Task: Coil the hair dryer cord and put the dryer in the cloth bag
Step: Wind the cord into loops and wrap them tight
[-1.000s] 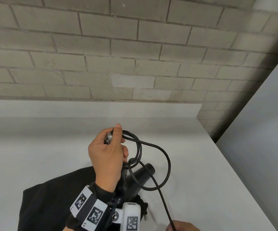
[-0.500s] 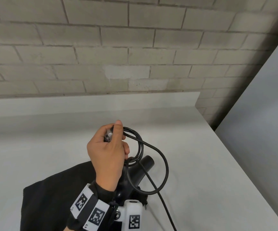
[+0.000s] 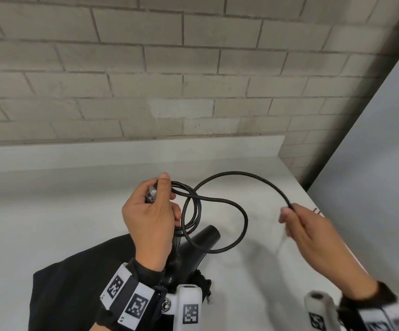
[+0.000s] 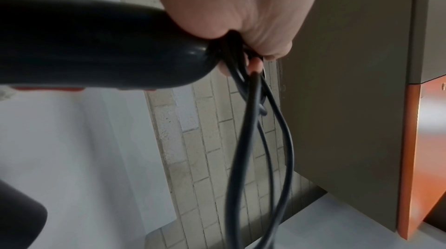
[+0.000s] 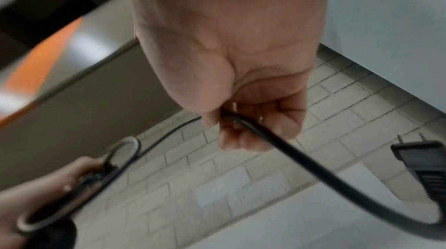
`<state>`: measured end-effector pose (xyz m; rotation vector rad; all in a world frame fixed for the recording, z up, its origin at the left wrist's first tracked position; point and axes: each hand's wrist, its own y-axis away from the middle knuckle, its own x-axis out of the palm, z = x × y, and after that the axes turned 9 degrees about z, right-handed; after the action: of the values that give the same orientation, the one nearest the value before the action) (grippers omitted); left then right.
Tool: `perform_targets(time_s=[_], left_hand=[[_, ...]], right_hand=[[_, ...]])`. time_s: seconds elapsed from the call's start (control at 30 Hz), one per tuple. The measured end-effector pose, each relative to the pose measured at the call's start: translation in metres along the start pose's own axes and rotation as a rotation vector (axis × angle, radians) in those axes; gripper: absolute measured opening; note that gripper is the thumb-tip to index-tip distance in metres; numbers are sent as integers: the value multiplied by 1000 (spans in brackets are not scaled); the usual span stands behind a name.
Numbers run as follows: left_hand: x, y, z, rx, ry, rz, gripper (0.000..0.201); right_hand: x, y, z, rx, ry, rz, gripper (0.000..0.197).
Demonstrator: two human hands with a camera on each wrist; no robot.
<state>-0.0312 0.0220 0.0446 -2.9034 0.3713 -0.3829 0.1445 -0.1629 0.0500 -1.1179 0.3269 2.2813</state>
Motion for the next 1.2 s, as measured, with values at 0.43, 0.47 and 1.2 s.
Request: perform_targets(time_s=[0.43,0.47,1.2], left_hand=[[5,1,0,9,-13,-28,27],[5,1,-1,12,-20,-27,28],[2,1,4,50,3,21,18]], right_hand=[[93,21,104,-312,-346,21,16],[99,20,106,-256,-395,112,17],[78,34,28,-213,-150,270,48]])
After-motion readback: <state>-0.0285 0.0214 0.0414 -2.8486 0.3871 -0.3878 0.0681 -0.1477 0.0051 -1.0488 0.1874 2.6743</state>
